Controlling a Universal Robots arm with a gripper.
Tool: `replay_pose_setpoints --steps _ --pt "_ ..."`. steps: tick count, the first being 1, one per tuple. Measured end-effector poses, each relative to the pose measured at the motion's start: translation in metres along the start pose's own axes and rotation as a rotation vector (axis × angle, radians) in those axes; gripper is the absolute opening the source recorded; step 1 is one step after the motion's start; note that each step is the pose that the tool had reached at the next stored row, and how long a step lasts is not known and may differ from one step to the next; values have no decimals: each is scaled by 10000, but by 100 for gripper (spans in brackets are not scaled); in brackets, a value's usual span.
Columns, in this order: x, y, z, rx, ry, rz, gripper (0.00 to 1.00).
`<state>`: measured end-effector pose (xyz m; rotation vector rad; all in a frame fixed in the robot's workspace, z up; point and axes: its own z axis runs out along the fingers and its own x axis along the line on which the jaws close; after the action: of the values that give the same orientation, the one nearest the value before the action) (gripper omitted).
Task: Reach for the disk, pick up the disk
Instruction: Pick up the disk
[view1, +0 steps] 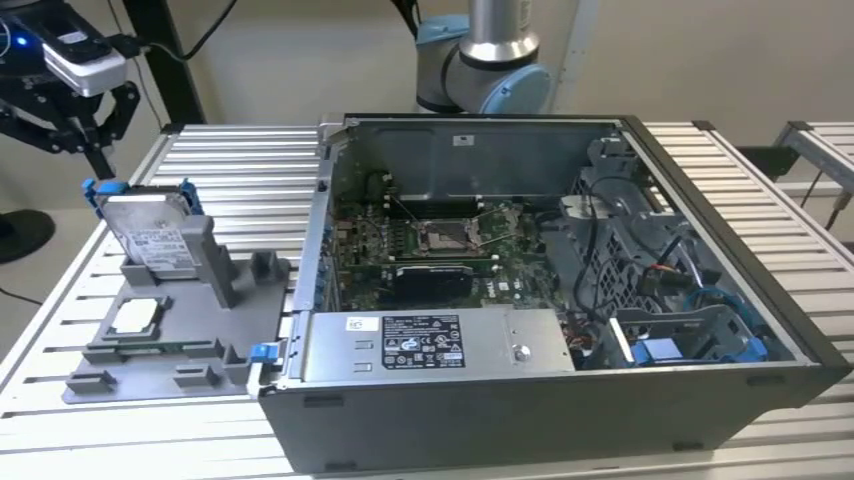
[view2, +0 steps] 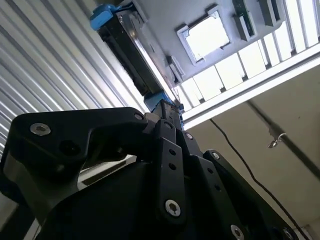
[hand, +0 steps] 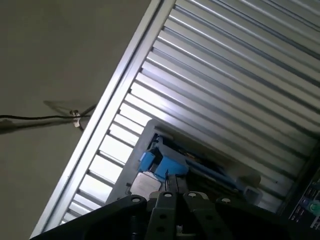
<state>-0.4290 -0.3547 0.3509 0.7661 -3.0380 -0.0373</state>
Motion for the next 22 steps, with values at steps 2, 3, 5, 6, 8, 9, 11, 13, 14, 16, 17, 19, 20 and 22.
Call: replay_pose_setpoints --steps 2,3,5,6,8,9,11,13,14,16,17,19,20,22 --pt "0 0 0 1 9 -365 0" --pt "0 0 0 1 13 -546 0" --pt "0 0 0 2 22 -904 0" --pt "0 0 0 2 27 -1085 0" --pt "0 0 0 3 36 -1449 0" --pt "0 0 0 3 41 -1640 0" --pt "0 0 0 4 50 -1995 0" --pt "0 0 0 5 59 -2361 0" --pt "0 0 0 5 64 -2561 0" --pt "0 0 0 6 73 -2904 0" --pt "0 0 0 7 78 -3089 0" --pt "0 0 0 8 87 -3460 0" --pt "0 0 0 8 91 -3641 0" --pt "0 0 0 9 100 -3999 0"
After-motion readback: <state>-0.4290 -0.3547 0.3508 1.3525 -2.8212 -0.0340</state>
